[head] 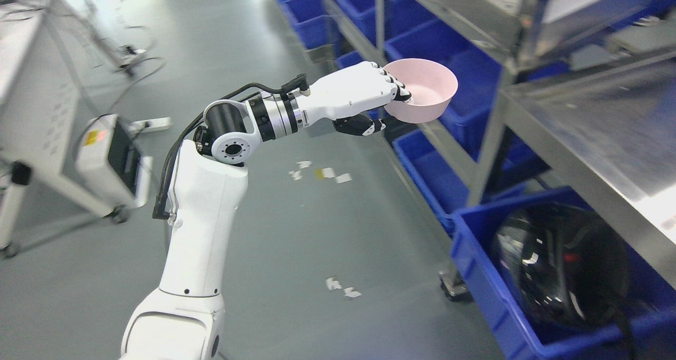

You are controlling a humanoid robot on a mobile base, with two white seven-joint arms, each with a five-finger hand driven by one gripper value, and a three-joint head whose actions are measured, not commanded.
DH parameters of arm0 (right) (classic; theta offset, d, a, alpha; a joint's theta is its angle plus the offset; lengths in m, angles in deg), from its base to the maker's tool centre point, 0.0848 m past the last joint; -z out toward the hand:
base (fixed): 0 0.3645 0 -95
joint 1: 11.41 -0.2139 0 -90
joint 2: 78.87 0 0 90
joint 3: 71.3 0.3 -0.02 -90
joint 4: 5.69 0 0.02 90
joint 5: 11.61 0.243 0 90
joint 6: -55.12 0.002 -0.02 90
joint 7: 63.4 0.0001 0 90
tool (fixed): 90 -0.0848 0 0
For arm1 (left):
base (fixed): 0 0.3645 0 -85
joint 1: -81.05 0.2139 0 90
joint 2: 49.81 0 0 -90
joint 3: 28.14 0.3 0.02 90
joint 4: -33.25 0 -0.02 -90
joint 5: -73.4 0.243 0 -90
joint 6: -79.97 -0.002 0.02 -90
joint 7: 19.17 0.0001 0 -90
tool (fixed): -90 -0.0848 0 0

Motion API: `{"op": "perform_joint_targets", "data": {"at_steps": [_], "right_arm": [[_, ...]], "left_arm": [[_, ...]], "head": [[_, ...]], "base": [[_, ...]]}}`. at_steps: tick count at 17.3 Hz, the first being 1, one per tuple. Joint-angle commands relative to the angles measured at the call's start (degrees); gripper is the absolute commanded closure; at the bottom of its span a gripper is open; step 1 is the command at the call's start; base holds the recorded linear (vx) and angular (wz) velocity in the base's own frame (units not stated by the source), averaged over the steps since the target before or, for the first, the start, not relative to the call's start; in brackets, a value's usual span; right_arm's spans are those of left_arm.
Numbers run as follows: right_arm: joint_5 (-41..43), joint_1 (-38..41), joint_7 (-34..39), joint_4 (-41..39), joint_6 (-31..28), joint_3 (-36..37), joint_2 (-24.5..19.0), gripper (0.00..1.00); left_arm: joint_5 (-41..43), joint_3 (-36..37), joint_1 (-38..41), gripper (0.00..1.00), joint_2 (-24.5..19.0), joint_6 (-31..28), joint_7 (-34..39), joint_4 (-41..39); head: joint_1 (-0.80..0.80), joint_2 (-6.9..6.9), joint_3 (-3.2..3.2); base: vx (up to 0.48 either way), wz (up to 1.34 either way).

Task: Stack pink IKEA bowl on shelf middle layer
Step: 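Hold the pink bowl raised in the left hand while driving to the other shelf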

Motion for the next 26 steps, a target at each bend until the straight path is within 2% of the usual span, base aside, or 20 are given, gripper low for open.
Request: {"op": "perform_joint_targets", "data": {"at_steps": [1, 9, 26], "right_arm": [[0.0, 1.3, 0.2, -1.0, 0.0, 0.0, 1.0, 0.0], [0.0, 1.3, 0.2, -1.0, 0.0, 0.0, 1.0, 0.0], [0.0, 1.3, 0.2, -1.0, 0.0, 0.0, 1.0, 0.0]], "left_arm": [[-3.0, 3.2, 1.1, 1.0, -1.0, 0.0, 0.2, -6.1], [-4.3, 4.3, 1.6, 0.99, -1.0, 0.0, 0.3, -6.9], [-4.5, 4.7, 1.9, 0.99, -1.0, 0.0, 0.8, -7.4]], "head": [[0.0, 0.0, 0.0], [0.0, 0.0, 0.0], [0.0, 0.01, 0.0]], "base": [[0.15, 1.52], [0.198, 1.05], [0.343, -0.06]]}}
